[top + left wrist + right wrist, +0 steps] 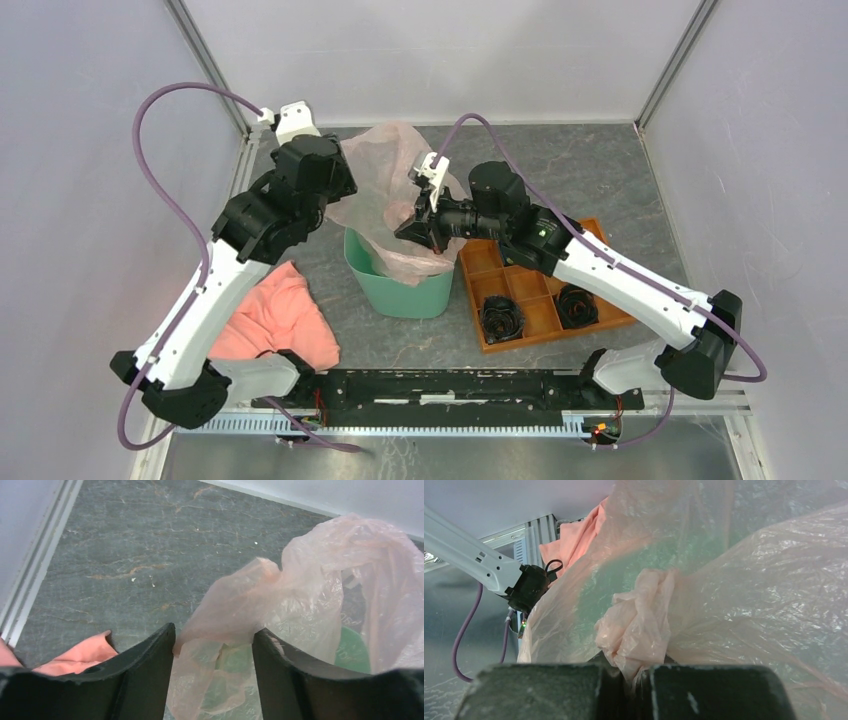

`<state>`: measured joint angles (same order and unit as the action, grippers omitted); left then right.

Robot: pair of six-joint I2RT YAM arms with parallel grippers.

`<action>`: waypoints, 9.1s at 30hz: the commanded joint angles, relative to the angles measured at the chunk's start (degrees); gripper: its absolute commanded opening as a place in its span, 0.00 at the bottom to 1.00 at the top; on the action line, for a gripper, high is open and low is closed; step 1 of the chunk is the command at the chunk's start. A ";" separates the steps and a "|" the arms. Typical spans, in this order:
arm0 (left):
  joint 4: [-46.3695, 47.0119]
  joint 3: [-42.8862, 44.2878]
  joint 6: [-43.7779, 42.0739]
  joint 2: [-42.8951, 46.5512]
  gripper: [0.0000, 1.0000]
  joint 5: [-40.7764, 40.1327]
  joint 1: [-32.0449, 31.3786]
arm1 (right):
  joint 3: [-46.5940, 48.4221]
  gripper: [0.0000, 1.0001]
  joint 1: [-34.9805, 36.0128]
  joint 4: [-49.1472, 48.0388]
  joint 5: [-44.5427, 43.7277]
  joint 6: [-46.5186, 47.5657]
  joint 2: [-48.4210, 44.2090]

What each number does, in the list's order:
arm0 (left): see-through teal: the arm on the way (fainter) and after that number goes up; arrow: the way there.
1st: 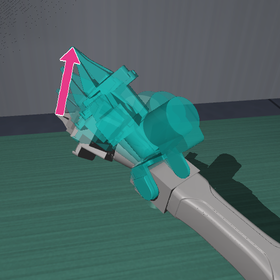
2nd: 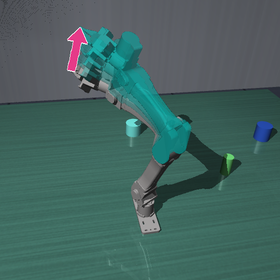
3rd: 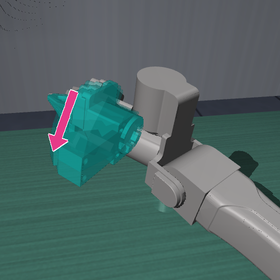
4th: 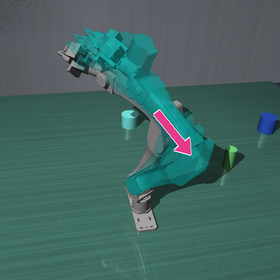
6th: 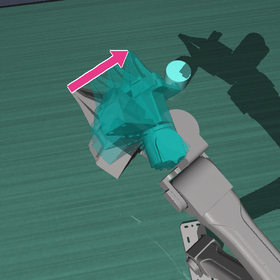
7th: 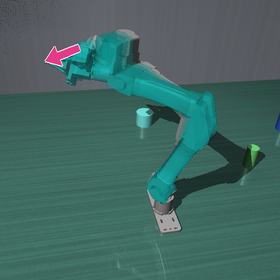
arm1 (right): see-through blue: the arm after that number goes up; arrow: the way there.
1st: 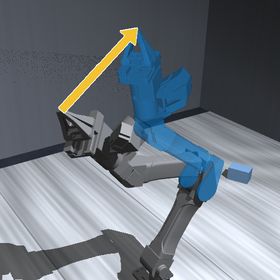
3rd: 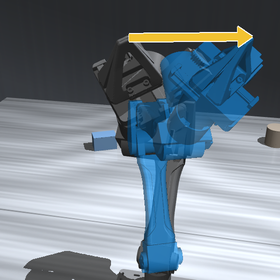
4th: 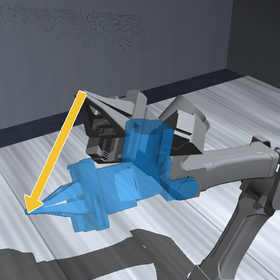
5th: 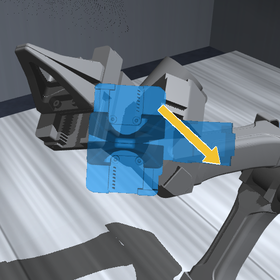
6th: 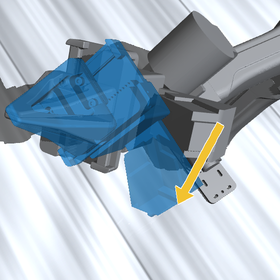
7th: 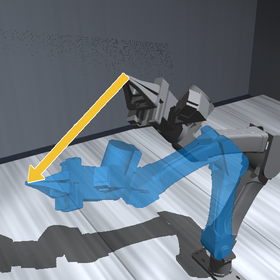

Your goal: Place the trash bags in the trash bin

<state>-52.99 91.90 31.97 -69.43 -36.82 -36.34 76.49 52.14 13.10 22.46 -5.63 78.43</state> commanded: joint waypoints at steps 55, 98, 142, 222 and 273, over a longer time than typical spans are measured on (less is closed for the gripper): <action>6.91 -17.33 2.14 21.02 0.02 24.63 5.05 | 12.63 0.01 6.82 9.82 -27.79 -4.06 20.22; -3.04 -14.62 -0.55 21.37 0.02 14.46 5.02 | -9.09 0.55 4.78 10.90 -43.01 -11.95 -17.64; -10.91 -11.56 3.84 22.09 0.15 1.25 5.03 | -1.95 0.16 -10.54 15.76 -32.53 -2.01 -16.82; -1.81 -29.98 37.49 33.36 0.12 24.01 5.01 | -25.93 0.00 -15.84 -17.53 -12.13 -31.96 -18.74; -17.64 -7.33 1.83 21.20 0.94 9.01 4.96 | -11.52 0.97 -15.85 10.51 -9.94 12.09 -30.10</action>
<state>-69.49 80.71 44.51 -38.52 -23.44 -31.31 61.76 36.32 27.92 9.43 3.92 46.04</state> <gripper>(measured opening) 0.941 0.960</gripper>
